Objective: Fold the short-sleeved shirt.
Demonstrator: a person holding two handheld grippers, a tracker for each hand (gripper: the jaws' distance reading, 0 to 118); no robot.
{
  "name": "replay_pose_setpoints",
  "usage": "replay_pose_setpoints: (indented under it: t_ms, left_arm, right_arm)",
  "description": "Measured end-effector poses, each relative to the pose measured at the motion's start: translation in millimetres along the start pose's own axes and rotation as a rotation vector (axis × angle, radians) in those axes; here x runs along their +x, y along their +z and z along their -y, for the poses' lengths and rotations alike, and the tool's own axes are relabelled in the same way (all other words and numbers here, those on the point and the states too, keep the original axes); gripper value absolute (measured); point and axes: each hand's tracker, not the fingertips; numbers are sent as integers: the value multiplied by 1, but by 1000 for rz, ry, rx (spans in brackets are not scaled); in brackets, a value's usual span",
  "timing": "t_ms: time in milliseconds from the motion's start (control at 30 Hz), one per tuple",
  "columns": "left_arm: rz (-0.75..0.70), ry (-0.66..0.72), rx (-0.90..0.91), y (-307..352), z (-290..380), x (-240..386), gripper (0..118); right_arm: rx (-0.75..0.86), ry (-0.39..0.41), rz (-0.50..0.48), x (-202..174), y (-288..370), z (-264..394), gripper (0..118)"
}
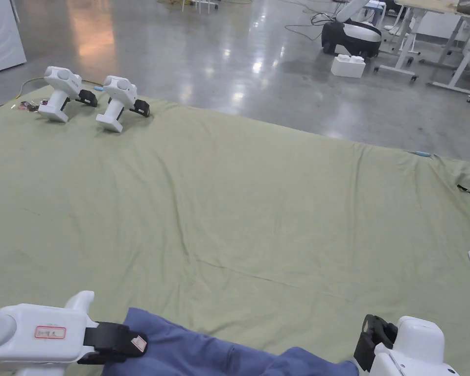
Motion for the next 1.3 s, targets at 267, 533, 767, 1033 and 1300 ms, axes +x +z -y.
replay_pose_setpoints:
  t_ms: [267,533,767,1033,1300]
  left_arm:
    - [-247,-62,65,73,-30,27,17]
    - [-396,-201,4,78,-35,42,17]
    - [-393,-291,-22,44,-29,116,17]
    - [-323,-361,-90,10,-5,170,17]
    - [-233,-328,-131,-38,8,196,17]
  right_arm:
    - [-3,-20,-38,0,-3,-4,8]
    - [-20,-59,-85,-2,-7,-7,8]
    - [-19,-72,-97,0,0,-10,8]
    - [-48,-110,-77,12,-3,-2,8]
    - [-59,-123,-66,18,-1,-3,8]
